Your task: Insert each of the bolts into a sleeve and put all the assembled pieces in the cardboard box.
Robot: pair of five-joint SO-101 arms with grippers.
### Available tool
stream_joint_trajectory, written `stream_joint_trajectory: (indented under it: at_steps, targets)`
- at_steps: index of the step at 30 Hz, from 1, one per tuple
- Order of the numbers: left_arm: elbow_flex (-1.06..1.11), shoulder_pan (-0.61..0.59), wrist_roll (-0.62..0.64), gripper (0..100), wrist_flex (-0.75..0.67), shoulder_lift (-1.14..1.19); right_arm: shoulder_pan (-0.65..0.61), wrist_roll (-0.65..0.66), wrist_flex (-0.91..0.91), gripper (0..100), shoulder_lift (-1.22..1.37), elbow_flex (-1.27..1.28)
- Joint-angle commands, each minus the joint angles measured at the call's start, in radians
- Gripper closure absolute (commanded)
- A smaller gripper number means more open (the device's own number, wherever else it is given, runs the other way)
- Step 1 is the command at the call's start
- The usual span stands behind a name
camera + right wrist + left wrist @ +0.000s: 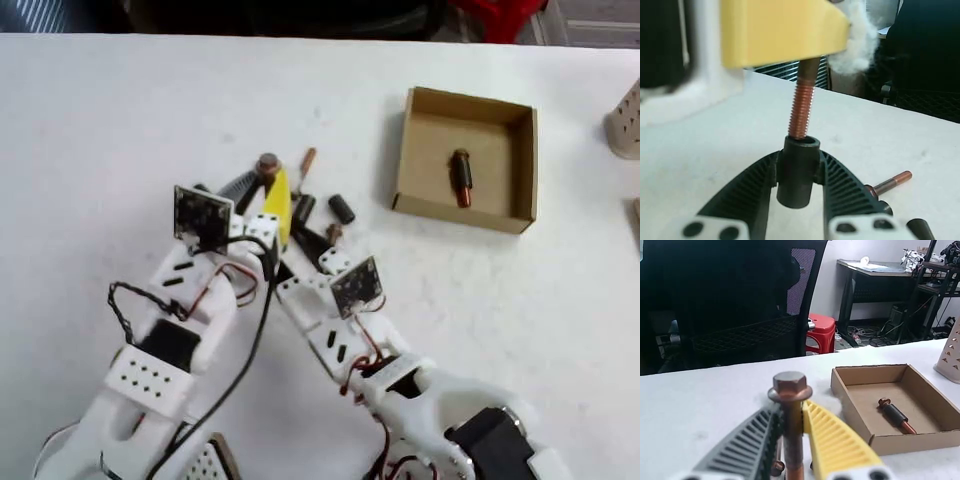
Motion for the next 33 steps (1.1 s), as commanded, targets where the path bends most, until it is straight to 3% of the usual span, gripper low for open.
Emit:
stream_joint_trajectory:
  at_steps: [1,23,33]
  targets:
    - [-0.04,0.013,-0.003,98,-0.017,-0.004,0.013,0.011,-0.03,98.3,-0.01,-0.009]
    - [-0.052,0.039,-0.002,98,-0.015,0.002,0.013,0.012,-0.027,98.3,-0.007,-0.009]
    - [-0.058,0.041,-0.002,98,0.061,-0.005,0.013,0.012,-0.022,98.3,-0.007,-0.008]
